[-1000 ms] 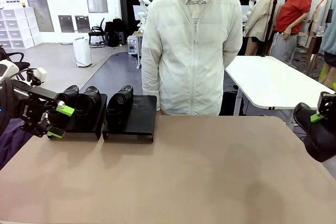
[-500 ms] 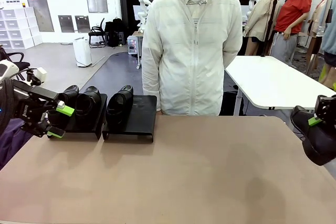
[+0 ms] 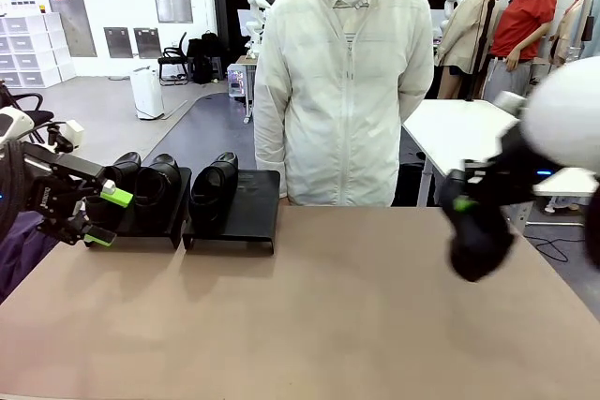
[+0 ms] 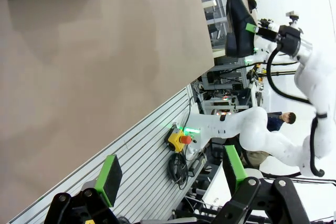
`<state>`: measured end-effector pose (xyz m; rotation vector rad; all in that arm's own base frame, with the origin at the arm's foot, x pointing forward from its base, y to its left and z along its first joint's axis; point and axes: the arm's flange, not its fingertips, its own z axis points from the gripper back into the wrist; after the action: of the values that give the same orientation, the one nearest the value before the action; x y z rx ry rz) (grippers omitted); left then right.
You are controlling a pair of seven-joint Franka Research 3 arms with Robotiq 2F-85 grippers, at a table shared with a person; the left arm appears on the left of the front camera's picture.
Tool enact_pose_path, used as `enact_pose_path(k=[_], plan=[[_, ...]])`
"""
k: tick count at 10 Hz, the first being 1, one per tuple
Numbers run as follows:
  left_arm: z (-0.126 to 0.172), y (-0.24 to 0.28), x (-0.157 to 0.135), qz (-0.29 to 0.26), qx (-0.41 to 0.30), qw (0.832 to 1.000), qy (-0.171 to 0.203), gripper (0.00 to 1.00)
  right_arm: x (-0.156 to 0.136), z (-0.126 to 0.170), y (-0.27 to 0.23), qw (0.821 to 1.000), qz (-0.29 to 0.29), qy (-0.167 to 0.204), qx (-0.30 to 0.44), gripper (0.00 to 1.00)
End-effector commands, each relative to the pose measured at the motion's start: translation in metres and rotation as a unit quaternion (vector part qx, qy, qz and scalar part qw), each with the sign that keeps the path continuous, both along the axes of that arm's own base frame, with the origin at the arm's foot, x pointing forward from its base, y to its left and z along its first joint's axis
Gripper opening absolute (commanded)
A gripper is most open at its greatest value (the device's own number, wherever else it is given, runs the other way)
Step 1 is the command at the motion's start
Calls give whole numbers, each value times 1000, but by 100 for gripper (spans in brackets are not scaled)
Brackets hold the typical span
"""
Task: Organize the shoes by placing them on the stand.
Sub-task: Pick up one Shoe and place it in the middle of the table.
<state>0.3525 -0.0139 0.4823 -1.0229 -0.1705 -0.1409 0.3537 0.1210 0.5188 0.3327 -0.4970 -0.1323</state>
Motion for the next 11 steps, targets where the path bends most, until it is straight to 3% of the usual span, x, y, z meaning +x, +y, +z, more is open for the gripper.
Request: enact_pose_path(k=[1, 3, 6, 9, 11], plan=[[1, 3, -1, -3, 2, 1000, 3, 100, -6, -29, 72, 999, -12, -51, -15, 0], [1, 3, -1, -3, 2, 1000, 3, 100, -10, -57, 133, 998, 21, -41, -32, 0], [1, 3, -1, -3, 2, 1000, 3, 100, 5, -116, 192, 998, 54, 8, -43, 0], [1, 3, -1, -3, 2, 1000, 3, 100, 19, -144, 208, 994, 70, 50, -61, 0], [1, 3, -1, -3, 2, 1000, 3, 100, 19, -148, 210, 995, 68, 53, -57, 0]])
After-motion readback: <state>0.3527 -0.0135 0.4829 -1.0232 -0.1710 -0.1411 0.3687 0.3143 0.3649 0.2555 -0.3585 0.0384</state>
